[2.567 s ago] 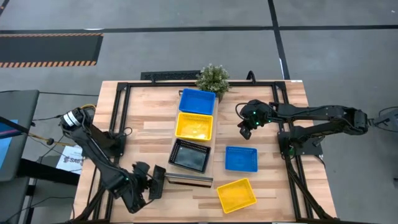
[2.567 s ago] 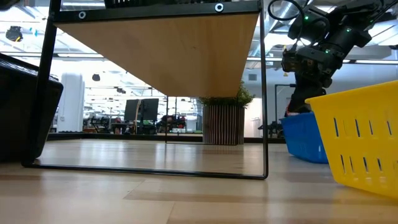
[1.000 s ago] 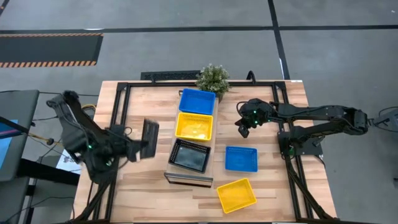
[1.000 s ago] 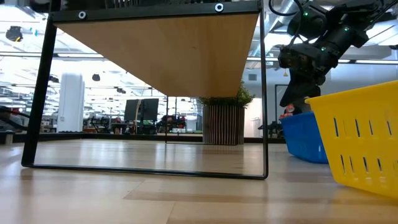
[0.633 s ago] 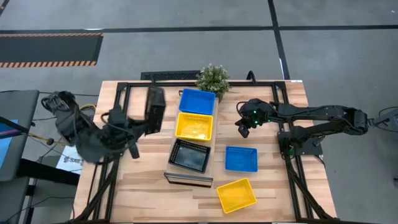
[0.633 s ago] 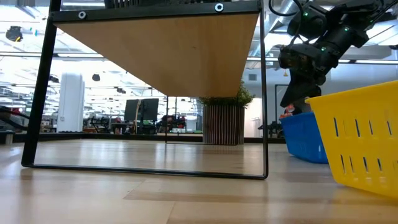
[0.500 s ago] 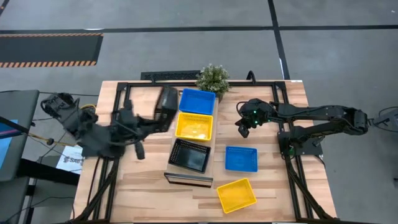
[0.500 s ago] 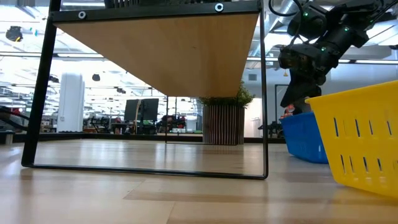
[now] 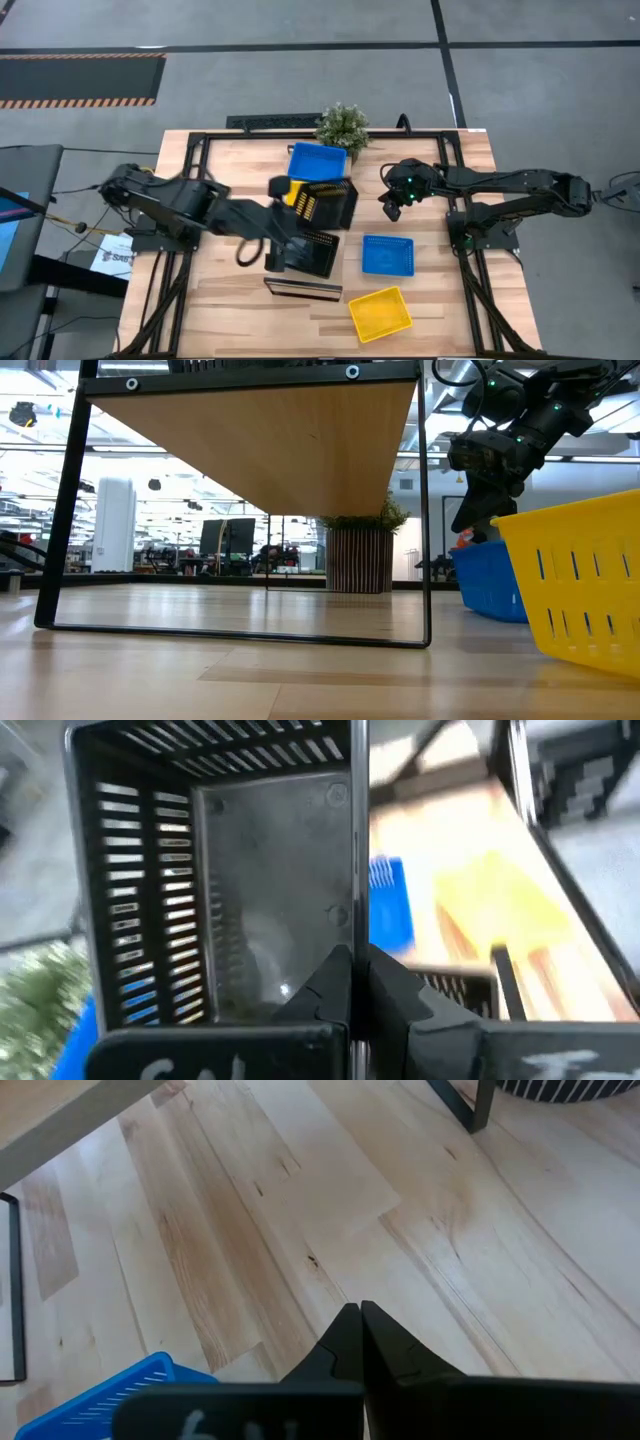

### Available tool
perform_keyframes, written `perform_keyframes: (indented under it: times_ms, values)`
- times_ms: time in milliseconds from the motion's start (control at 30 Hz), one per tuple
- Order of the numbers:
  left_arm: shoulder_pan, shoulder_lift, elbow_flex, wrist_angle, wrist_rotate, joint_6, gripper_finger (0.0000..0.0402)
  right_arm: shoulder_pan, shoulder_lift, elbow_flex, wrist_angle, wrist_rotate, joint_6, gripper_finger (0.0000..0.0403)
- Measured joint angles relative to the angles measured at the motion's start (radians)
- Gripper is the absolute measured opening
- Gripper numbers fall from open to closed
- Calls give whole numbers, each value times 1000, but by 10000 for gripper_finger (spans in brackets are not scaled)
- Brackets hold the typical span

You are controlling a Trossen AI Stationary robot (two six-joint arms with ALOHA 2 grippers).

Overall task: Stack baskets on shelf by color
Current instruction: Stack the black basket on top of the black basket on the shelf

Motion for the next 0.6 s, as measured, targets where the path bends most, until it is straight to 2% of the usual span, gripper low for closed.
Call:
perform_keyframes:
  times_ms: [233, 300, 400, 600]
  values:
    - [5, 135, 190, -386, 49, 0, 0, 0, 0, 0, -4, 0, 8, 7]
    - [5, 163, 220, -456, 98, 1, 0, 0, 0, 0, -4, 0, 8, 7]
    - [-7, 182, 236, -475, 151, 13, 0, 0, 0, 0, -4, 0, 9, 7]
    - [-38, 179, 238, -448, 154, 4, 0, 0, 0, 0, -4, 0, 11, 7]
